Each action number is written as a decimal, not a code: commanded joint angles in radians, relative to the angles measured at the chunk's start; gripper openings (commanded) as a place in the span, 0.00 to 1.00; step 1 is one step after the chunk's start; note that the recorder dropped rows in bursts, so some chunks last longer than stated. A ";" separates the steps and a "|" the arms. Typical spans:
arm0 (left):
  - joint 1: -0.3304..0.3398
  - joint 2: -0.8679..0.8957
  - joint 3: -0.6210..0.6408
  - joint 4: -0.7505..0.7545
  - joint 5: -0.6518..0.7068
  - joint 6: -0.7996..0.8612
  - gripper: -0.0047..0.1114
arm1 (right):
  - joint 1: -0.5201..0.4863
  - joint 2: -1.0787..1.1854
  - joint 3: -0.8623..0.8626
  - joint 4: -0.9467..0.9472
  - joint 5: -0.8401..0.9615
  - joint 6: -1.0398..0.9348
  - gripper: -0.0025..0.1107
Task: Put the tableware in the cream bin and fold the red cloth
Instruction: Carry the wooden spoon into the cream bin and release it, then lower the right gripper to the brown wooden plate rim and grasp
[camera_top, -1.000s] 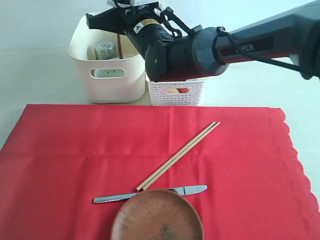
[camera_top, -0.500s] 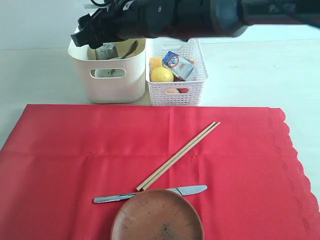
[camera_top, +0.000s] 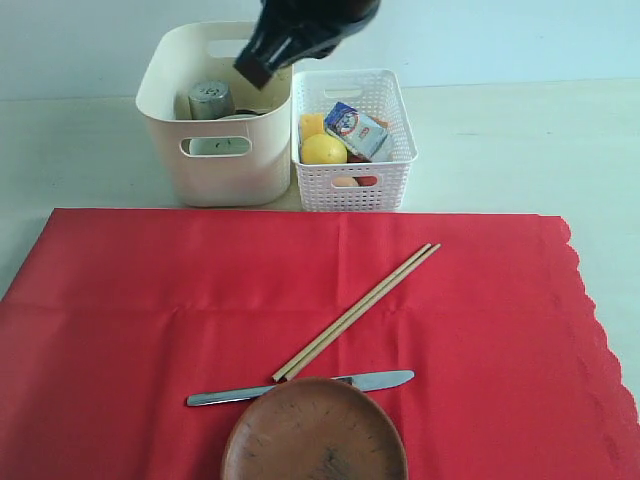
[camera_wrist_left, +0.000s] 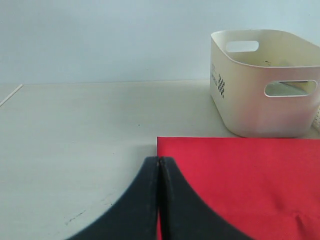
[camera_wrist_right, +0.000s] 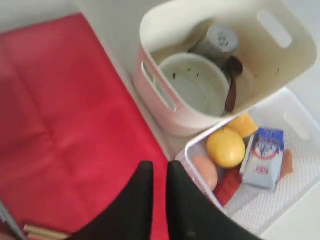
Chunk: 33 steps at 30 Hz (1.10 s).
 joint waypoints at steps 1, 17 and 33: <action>-0.005 -0.006 0.003 0.003 -0.005 0.001 0.04 | -0.006 -0.067 0.114 0.007 0.106 0.014 0.02; -0.005 -0.006 0.003 0.003 -0.005 0.001 0.04 | -0.231 0.015 0.557 0.668 0.227 -0.494 0.02; -0.005 -0.006 0.003 0.003 -0.005 0.001 0.04 | -0.155 0.033 0.680 0.701 -0.049 -0.512 0.48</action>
